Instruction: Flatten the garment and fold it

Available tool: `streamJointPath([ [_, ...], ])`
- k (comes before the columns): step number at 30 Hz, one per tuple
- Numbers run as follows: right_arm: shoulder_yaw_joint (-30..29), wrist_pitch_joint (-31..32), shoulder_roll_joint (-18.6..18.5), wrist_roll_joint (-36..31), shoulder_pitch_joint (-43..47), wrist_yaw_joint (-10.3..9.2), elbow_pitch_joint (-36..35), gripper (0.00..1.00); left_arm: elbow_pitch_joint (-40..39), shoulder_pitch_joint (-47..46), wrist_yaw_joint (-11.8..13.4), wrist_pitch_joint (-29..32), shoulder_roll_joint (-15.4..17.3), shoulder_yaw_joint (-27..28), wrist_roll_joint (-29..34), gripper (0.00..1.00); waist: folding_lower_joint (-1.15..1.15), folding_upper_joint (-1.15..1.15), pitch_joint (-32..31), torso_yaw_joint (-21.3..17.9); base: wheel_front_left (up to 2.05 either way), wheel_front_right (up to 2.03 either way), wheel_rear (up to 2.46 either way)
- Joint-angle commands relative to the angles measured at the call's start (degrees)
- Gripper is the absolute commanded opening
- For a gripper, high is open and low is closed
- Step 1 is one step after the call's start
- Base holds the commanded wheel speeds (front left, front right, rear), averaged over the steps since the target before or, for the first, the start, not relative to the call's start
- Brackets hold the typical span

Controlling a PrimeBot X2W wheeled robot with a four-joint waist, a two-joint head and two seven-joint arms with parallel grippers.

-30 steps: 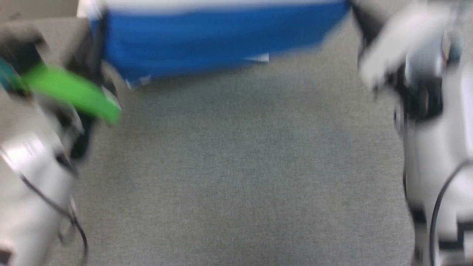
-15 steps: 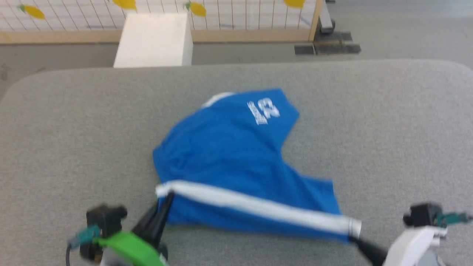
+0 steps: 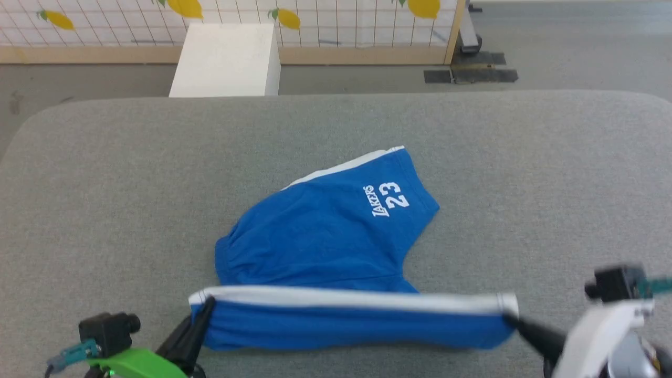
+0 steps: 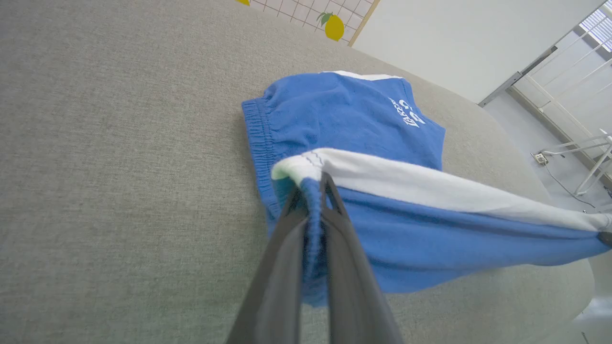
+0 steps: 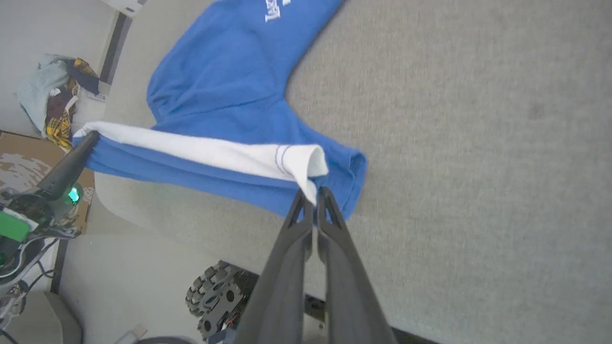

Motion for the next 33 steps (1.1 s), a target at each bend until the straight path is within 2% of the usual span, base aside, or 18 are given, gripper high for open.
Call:
streamJointPath([
  [1, 0.2, -1.8, -0.1, -2.6, -4.7, -0.09, 1.5, 0.00, 0.5, -2.3, 0.7, -0.2, -0.4, 1.1, -0.4, 0.00, 0.01, 0.00, 1.4, -0.2, 0.00, 0.00, 0.00],
  [8, 1.7, -11.7, -0.1, -8.6, -25.9, -0.09, 16.8, 0.00, 5.1, -12.8, 1.5, 3.0, -1.8, 1.6, 0.1, 0.00, 0.01, 0.00, 6.5, 1.0, 0.00, 0.00, 0.00],
  [17, 5.6, -20.6, -0.1, -16.5, -49.1, -0.09, 40.4, 0.00, 10.7, -23.9, -0.5, 5.8, -3.2, 2.0, -0.2, 0.00, 0.01, 0.00, 15.2, 3.8, 0.00, 0.00, 0.00],
  [27, 7.9, -26.6, -0.1, -21.4, -63.2, -0.09, 60.0, 0.00, 16.2, -29.3, -4.3, 6.1, -4.7, 1.4, -0.5, 0.00, 0.01, 0.00, 20.3, 6.0, 0.00, 0.00, 0.00],
  [33, 10.0, -29.8, -0.1, -20.7, -67.7, -0.09, 68.7, 0.00, 18.7, -30.7, -5.5, 6.7, -5.6, 0.7, -0.9, 0.00, 0.01, 0.00, 20.9, 6.1, 0.00, 0.00, 0.00],
])
